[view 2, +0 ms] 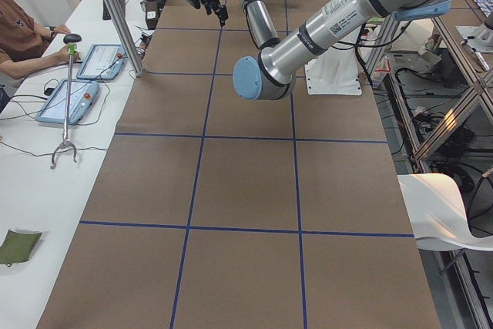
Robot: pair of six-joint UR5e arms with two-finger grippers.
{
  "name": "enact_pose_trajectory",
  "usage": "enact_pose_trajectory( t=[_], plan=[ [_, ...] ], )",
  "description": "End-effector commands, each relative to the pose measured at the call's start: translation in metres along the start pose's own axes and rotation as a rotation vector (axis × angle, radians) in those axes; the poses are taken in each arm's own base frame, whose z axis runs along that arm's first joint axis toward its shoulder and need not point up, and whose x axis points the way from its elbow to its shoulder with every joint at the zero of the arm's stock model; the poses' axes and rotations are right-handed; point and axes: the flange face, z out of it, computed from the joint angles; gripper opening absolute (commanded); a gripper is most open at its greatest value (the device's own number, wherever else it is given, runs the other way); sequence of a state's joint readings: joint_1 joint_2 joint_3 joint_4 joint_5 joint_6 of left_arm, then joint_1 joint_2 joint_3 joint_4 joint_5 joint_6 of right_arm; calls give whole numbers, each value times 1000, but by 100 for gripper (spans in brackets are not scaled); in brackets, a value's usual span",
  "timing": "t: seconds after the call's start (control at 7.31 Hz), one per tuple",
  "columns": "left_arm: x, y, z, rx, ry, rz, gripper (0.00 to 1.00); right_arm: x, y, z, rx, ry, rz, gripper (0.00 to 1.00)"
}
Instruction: Left arm hands cup to right arm to dump lemon
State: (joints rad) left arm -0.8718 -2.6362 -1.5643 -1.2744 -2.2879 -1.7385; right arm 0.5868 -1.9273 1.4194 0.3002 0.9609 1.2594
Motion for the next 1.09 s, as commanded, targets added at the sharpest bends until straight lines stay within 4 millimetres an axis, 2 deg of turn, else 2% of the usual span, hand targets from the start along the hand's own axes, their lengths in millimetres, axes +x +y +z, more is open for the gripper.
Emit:
enact_pose_trajectory(
  t=[0.0, 0.14, 0.27, 0.55, 0.82, 0.96],
  plan=[
    [2, -2, 10, 20, -10, -1, 100, 73, -25, -40, -22, 22, 208, 5],
    [2, -2, 10, 21, -10, -1, 100, 91, -39, -67, -42, 19, 341, 3],
    [2, -1, 11, 20, -10, 0, 100, 108, -52, -87, -57, 42, 376, 3],
    [5, 13, 26, 45, -22, 19, 100, 112, -54, -88, -53, 54, 607, 3],
    [6, 14, 25, 51, -19, 22, 100, 119, -54, -91, -72, 35, 786, 3],
    [5, 15, 26, 51, -20, 23, 100, 130, -54, -101, -79, -2, 881, 2]
  ],
)
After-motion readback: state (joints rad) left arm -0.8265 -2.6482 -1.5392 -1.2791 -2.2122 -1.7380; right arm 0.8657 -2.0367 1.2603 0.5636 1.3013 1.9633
